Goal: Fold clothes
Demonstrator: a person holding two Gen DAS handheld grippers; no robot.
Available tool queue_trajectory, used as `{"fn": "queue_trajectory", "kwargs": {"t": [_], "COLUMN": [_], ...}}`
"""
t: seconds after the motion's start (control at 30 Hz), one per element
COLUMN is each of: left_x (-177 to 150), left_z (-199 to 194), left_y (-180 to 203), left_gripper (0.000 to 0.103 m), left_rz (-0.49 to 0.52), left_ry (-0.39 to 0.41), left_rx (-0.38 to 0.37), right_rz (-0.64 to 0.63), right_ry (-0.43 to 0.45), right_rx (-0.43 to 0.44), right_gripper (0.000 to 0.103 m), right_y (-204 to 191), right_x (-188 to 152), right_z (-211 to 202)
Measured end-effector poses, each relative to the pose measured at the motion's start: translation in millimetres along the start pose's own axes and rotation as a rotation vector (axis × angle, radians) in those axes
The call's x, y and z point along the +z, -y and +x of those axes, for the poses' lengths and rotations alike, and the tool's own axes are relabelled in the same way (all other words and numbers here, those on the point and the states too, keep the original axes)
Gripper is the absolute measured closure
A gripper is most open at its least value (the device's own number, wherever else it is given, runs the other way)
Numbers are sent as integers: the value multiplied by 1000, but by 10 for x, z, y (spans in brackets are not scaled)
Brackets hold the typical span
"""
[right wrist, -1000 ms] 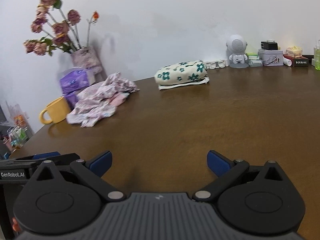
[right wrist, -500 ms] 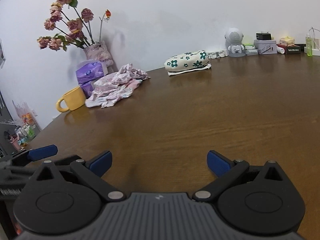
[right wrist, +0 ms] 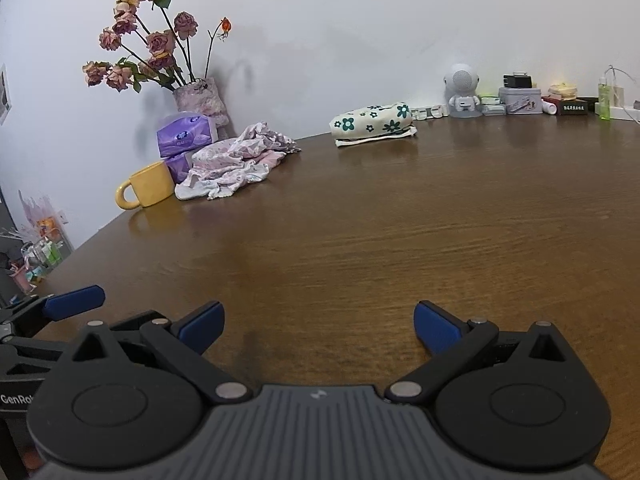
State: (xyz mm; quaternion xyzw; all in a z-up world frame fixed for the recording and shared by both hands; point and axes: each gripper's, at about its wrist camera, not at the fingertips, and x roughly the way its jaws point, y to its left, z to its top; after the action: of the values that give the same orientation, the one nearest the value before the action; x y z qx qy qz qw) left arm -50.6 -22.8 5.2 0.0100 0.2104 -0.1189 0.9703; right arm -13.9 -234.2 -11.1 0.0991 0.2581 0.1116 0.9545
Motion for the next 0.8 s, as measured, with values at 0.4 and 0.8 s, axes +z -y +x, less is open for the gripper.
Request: {"fn": "queue_trajectory", "kwargs": {"t": [0.4,0.8], "left_x": [18,218], "left_z": [20,288], "left_y": [-186,-152], "left_gripper": [0,0], "left_rz": [-90,-45], "left_ry": [-5,44], "left_rx": [-5,26], "right_rz": [-52,-75], "right_ry": [53,82], "right_rx": [-54,-84], "right_gripper": [0,0], "right_y": [-80,-65], "right_x": [-71,68], "right_z": [-70,84]}}
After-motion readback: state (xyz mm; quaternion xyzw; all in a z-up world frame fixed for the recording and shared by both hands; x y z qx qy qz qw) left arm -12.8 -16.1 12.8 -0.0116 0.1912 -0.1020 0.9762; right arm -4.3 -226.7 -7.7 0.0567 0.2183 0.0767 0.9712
